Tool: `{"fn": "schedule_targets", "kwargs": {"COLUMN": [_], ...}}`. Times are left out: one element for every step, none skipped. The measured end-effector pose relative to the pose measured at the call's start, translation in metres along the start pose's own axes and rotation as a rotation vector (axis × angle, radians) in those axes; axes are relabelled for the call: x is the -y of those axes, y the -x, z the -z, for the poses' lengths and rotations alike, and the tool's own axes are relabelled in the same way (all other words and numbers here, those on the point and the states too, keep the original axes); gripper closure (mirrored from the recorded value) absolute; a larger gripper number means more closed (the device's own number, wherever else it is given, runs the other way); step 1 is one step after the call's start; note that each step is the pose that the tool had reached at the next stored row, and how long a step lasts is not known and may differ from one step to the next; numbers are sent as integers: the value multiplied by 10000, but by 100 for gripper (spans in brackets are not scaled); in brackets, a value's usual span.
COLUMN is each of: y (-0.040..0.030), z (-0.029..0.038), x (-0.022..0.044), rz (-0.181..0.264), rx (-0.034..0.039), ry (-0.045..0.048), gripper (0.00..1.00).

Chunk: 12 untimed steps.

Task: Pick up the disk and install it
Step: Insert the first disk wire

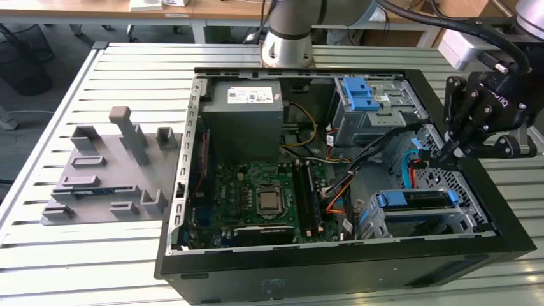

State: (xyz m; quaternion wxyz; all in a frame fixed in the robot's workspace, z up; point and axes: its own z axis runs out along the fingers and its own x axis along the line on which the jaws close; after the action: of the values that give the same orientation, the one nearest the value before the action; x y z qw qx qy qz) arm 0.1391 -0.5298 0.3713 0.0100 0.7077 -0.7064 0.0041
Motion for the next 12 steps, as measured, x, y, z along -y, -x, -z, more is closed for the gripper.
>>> {"fn": "schedule_targets", "kwargs": {"y": [9, 20, 29, 38, 47, 56, 66, 77, 84, 90, 97, 102], "z": [1, 1, 0, 0, -1, -2, -3, -6, -11, -17, -25, -35], "x": [0, -4, -7, -8, -10, -11, -11, -12, -12, -12, -12, -11], "rz": [-1, 0, 0, 1, 1, -1, -1, -1, -1, -2, -2, -3], "rx": [-23, -43, -54, -65, -82, -104, -134, -165, -203, -256, -314, -372], "ry": [0, -1, -2, -2, -3, -3, -3, -3, -2, -3, -3, -3], "gripper": [83, 83, 76, 76, 76, 76, 76, 75, 75, 75, 69, 69]}}
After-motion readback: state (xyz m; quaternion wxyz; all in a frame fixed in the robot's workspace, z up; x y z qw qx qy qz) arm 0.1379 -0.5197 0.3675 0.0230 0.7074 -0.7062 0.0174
